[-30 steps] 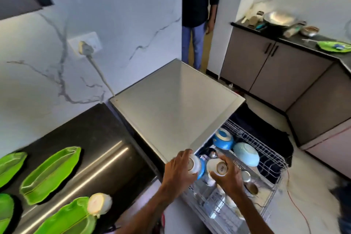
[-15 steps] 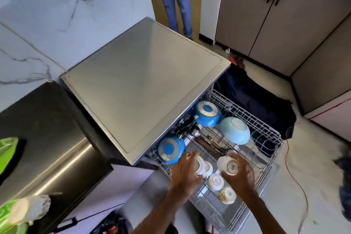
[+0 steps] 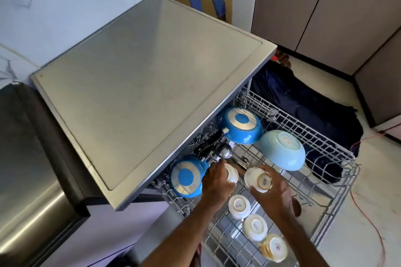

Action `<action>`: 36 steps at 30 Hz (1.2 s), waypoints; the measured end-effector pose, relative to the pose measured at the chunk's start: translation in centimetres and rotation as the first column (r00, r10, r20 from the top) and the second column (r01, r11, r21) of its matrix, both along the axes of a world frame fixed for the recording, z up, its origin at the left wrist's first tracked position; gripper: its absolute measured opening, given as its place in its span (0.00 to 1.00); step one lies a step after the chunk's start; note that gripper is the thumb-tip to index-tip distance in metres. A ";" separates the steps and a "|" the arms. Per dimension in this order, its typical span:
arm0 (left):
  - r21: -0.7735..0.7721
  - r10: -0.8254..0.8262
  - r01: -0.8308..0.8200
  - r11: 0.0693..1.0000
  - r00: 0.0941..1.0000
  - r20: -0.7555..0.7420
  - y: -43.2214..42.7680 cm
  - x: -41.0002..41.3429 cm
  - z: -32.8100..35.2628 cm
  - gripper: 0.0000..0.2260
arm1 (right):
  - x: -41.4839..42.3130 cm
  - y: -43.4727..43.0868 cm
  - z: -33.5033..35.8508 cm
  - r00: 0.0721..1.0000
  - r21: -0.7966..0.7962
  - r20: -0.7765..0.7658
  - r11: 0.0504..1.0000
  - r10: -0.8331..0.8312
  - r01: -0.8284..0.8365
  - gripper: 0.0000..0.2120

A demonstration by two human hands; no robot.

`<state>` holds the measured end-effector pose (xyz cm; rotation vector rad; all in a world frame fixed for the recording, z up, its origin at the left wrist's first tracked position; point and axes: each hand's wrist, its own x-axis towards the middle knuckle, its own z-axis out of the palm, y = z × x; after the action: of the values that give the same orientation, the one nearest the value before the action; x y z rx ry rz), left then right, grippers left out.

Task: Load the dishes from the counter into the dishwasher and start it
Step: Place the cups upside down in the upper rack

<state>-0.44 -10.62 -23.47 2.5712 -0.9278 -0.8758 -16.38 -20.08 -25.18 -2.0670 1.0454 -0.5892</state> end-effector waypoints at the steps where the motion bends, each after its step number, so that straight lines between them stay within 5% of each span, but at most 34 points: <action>1: 0.014 -0.012 0.012 1.000 1.000 0.002 -0.2 0.0 -0.5 0.37 | 0.0 -0.1 -0.1 1.000 0.009 -0.006 1.000 -0.004 0.004 0.34; 13: 0.176 -0.168 0.174 0.969 0.985 -0.045 -1.9 0.2 -3.4 0.41 | -0.1 -0.1 -1.0 0.993 -0.020 -0.087 0.997 0.074 -0.076 0.34; 19: 0.091 -0.198 0.195 0.977 0.980 0.026 -0.9 -0.4 -3.9 0.38 | 1.3 0.0 -2.1 0.961 -0.022 -0.171 0.974 0.218 -0.225 0.30; 26: 0.115 -0.234 0.231 0.966 0.972 0.013 -0.3 0.1 -4.2 0.40 | 1.9 0.8 -2.7 0.789 0.264 -0.533 0.946 0.305 -0.188 0.34; 32: 0.112 -0.248 0.244 0.963 0.968 0.027 0.1 -0.1 -4.2 0.41 | 2.1 0.3 -2.7 0.724 0.343 -0.538 0.896 0.432 -0.281 0.40; 36: 0.100 -0.238 0.233 0.967 0.971 0.031 0.5 -0.3 -4.2 0.41 | 1.9 0.7 -2.5 0.765 0.234 -0.575 0.954 0.290 -0.186 0.42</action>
<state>-0.73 -10.11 -27.71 2.6049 -1.2536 -0.9516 -14.53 -19.33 -27.64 -2.2398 1.0937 0.3207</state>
